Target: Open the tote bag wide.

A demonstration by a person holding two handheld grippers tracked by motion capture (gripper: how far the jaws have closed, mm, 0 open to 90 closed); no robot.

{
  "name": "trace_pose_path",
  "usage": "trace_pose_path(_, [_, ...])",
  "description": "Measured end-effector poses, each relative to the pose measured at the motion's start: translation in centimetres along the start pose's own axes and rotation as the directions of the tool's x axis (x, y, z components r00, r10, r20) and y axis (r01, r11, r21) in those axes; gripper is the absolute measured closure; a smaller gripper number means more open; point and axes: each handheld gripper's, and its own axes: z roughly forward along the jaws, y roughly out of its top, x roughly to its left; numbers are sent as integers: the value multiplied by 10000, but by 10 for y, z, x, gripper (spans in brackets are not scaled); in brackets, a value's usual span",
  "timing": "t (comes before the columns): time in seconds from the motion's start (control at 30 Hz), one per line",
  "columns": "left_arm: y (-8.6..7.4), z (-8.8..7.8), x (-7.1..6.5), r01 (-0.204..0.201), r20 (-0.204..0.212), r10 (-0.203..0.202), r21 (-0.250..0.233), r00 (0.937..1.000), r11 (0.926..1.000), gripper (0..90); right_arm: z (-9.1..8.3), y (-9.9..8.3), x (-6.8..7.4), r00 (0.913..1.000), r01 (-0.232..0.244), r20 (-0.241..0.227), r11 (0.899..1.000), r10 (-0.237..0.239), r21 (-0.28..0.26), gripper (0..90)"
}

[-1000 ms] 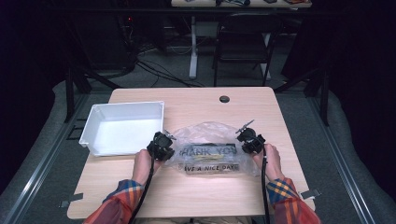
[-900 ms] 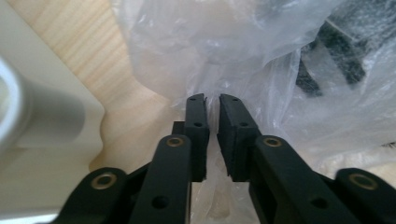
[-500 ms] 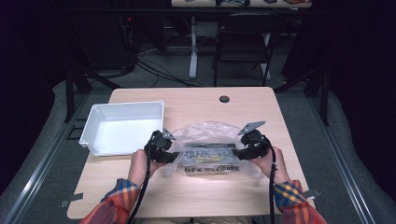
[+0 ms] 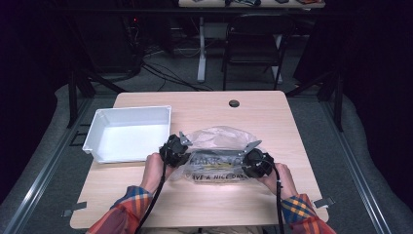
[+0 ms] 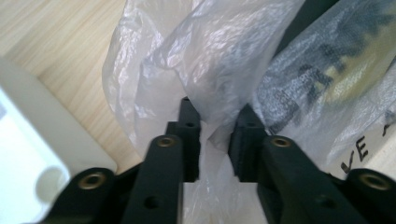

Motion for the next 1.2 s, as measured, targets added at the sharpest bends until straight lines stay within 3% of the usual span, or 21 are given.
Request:
trace_pose_path(0.1, [4,2,3,42,-43,-43,-127,10000,9999,837,3,-3,-2,9996,-239,130,9996,237,139,848])
trace_pose_path(0.2, [12,8,10,245,-253,-246,-33,9994,9997,842,4,-4,-2,9997,-230,72,9994,228,276,895])
trace_pose_path(0.33, [18,27,18,729,-384,-713,435,9967,9964,844,8,-10,0,9995,-246,-178,9984,255,505,900])
trace_pose_path(0.37, [17,39,18,763,-400,-731,846,9965,9935,844,10,-15,0,9993,-194,-312,9969,219,761,900])
trace_pose_path(0.4, [17,44,18,792,-361,-760,960,9965,9922,843,11,-18,-1,9992,-215,-312,9958,244,894,900])
trace_pose_path(0.53, [15,54,16,669,-313,-629,1482,9975,9867,846,11,-30,-6,9979,-403,-457,9921,460,1189,900])
trace_pose_path(0.63, [10,59,11,259,-372,-191,1905,9991,9813,852,9,-35,-8,9971,-514,-495,9894,586,1359,900])
trace_pose_path(0.8, [6,56,11,83,-284,-27,1983,9996,9801,846,7,-38,-11,9963,-372,-695,9838,501,1754,900])
trace_pose_path(0.83, [6,54,12,128,-208,-90,1922,9997,9813,826,5,-37,-10,9970,-351,-627,9847,463,1706,884])
trace_pose_path(0.93, [7,47,14,171,-175,-143,1740,9997,9846,743,-5,-32,-9,9960,-297,-797,9920,397,1226,727])
trace_pose_path(0.97, [7,47,14,171,-175,-143,1740,9997,9846,715,-11,-29,-7,9961,-266,-818,9958,338,873,708])
trace_pose_path(1.0, [8,44,14,177,-124,-159,1685,9998,9855,715,-11,-29,-7,9961,-266,-818,9958,338,873,708])
trace_pose_path(1.03, [9,38,14,83,-163,-57,1660,9999,9861,696,-18,-26,-6,9953,-246,-925,9983,294,525,677])
trace_pose_path(1.07, [11,32,12,-35,-319,88,1631,9995,9866,619,-35,-19,-2,9963,-133,-848,9996,112,-233,618])
trace_pose_path(1.1, [11,32,12,-35,-319,88,1631,9995,9866,614,-35,-19,-2,9963,-133,-848,9996,112,-233,618])
trace_pose_path(1.13, [14,23,10,-90,-271,133,1543,9995,9880,588,-49,-12,1,9990,-38,-454,9954,-5,-960,530])
trace_pose_path(1.2, [15,19,10,-112,-204,144,1499,9997,9886,571,-54,-9,2,9995,-27,-329,9934,-11,-1146,523])
